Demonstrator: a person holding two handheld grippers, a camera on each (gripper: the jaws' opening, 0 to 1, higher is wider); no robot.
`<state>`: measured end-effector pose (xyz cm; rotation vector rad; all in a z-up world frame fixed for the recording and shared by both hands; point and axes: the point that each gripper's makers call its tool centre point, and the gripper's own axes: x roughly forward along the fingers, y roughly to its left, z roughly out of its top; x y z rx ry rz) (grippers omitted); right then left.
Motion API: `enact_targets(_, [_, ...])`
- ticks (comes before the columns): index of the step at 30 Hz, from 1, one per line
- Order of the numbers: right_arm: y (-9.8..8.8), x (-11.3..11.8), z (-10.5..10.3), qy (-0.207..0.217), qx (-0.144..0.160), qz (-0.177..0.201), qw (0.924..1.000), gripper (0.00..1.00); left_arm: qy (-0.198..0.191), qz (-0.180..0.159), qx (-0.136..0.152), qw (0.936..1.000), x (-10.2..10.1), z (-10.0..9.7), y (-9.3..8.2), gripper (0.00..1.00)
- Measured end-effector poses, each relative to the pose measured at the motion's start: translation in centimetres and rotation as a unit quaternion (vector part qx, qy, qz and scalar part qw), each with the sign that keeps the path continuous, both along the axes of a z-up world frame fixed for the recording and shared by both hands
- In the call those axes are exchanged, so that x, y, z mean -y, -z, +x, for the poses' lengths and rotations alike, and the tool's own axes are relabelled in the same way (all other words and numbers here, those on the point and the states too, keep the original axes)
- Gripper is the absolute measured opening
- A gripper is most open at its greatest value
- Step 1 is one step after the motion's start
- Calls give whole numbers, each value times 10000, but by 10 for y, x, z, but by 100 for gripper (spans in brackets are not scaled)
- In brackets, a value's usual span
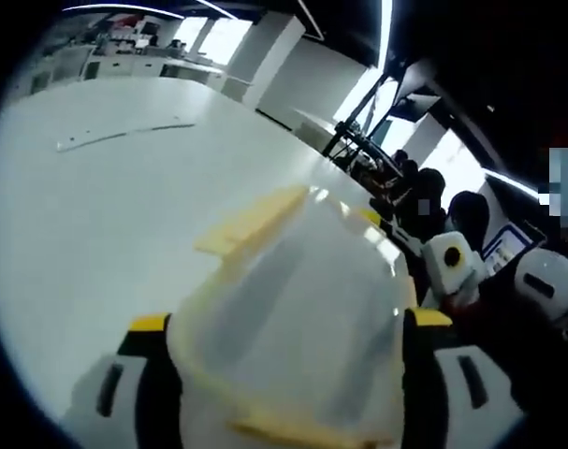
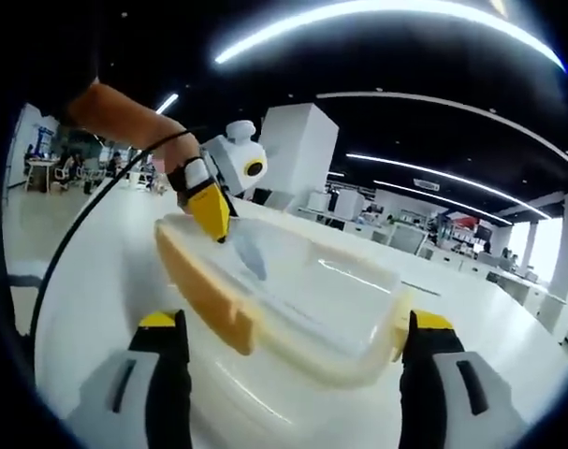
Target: Snap each plastic latch of the storage box into its locked position after aligning the lid with the box until every specified latch is closed and the lid sits flush.
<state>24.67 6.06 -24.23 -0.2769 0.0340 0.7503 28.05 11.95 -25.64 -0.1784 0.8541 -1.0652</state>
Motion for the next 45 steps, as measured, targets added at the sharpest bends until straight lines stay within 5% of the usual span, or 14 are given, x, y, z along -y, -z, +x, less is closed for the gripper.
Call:
enact_targets(11, [1, 0, -3, 41, -133, 324, 9994, 88, -54, -17, 76, 10000, 0, 1, -3, 100])
enact_targets(22, [7, -3, -12, 22, -34, 263, 9996, 93, -93, -2, 64, 9999, 0, 3, -5, 100])
enact_targets(29, [4, -3, -10, -61, -114, 187, 9997, 94, -195, -245, 231, 9992, -2, 3, -8, 100])
enact_targets(33, [4, -5, -6, -246, -145, 90, 9996, 98, -279, -600, 566, 9962, -4, 5, -14, 99])
enact_targets(37, [-2, -6, -8, -543, -368, 421, 9970, 100, -434, -1043, 1071, 9878, -8, 11, -31, 92])
enact_targets(41, [-16, 2, -7, -597, -213, 564, 9964, 100, -619, -1365, 1676, 9744, -16, 14, -53, 96])
enact_targets(45, [-38, 11, -12, -788, -189, 1160, 9899, 100, -902, -2010, 2278, 9485, -26, 10, -85, 97])
